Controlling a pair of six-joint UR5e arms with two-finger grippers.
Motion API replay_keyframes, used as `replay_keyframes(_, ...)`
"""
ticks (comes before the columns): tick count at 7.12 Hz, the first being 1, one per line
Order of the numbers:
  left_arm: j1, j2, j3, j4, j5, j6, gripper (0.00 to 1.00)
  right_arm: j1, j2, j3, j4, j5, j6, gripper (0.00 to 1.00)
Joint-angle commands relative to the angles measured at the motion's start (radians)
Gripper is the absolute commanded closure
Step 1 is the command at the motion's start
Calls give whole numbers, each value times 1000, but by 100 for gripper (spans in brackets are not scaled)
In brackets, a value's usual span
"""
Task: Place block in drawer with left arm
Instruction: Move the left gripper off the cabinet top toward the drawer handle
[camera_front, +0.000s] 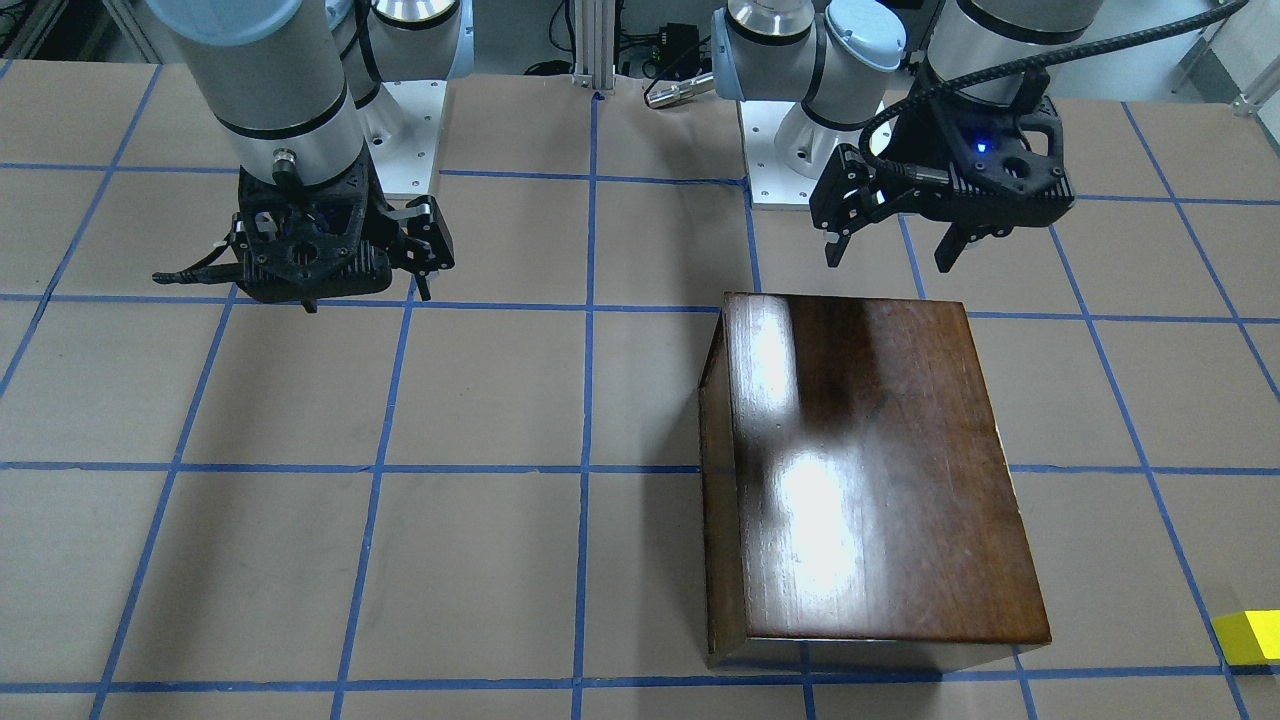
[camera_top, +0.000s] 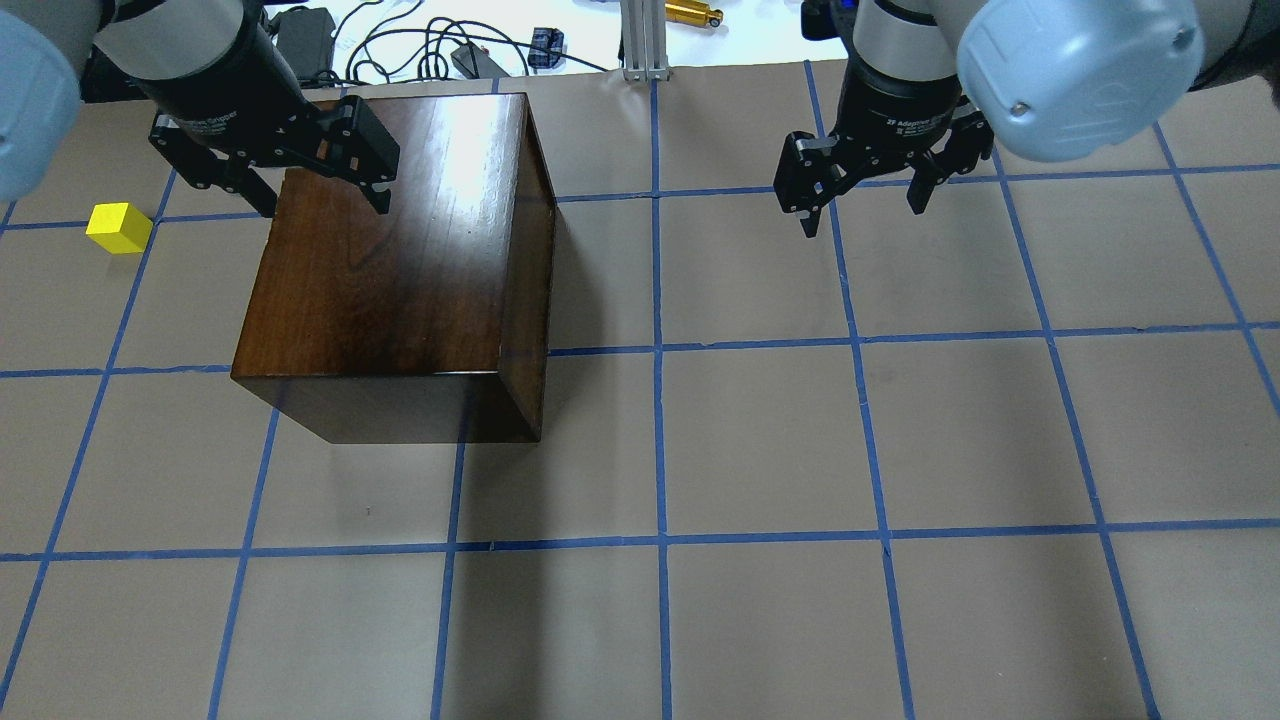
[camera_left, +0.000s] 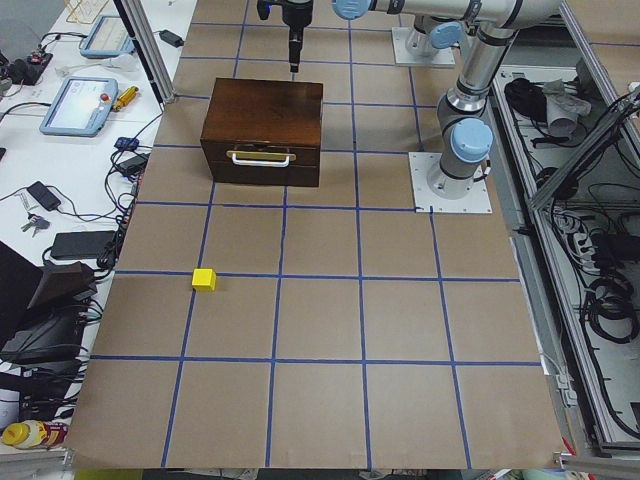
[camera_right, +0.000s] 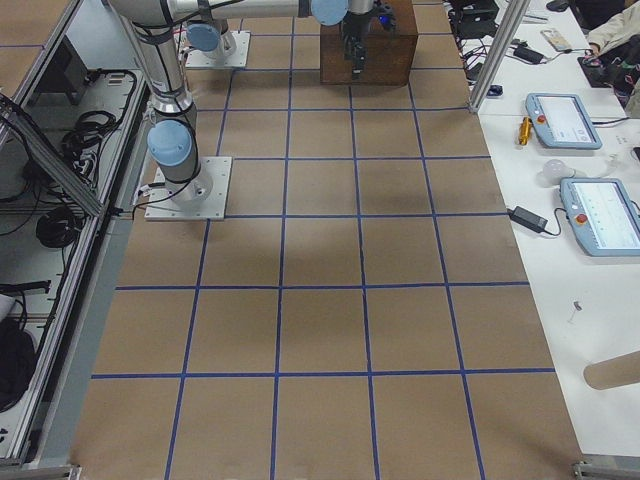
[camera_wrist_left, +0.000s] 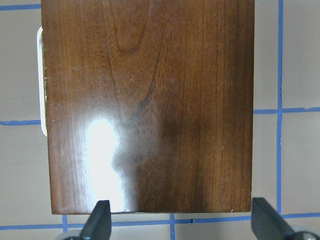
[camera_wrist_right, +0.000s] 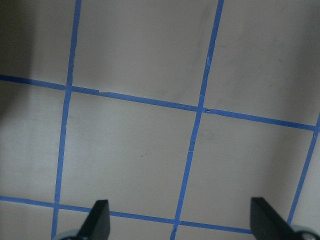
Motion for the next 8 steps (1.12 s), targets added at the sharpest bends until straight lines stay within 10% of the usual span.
replay_keyframes(1,0,2,0,-1,0,1,0,0,0,0,0,0,1,0)
replay_keyframes(8,15,5,8,-1,0,5,0,0,0,0,0,0,1,0)
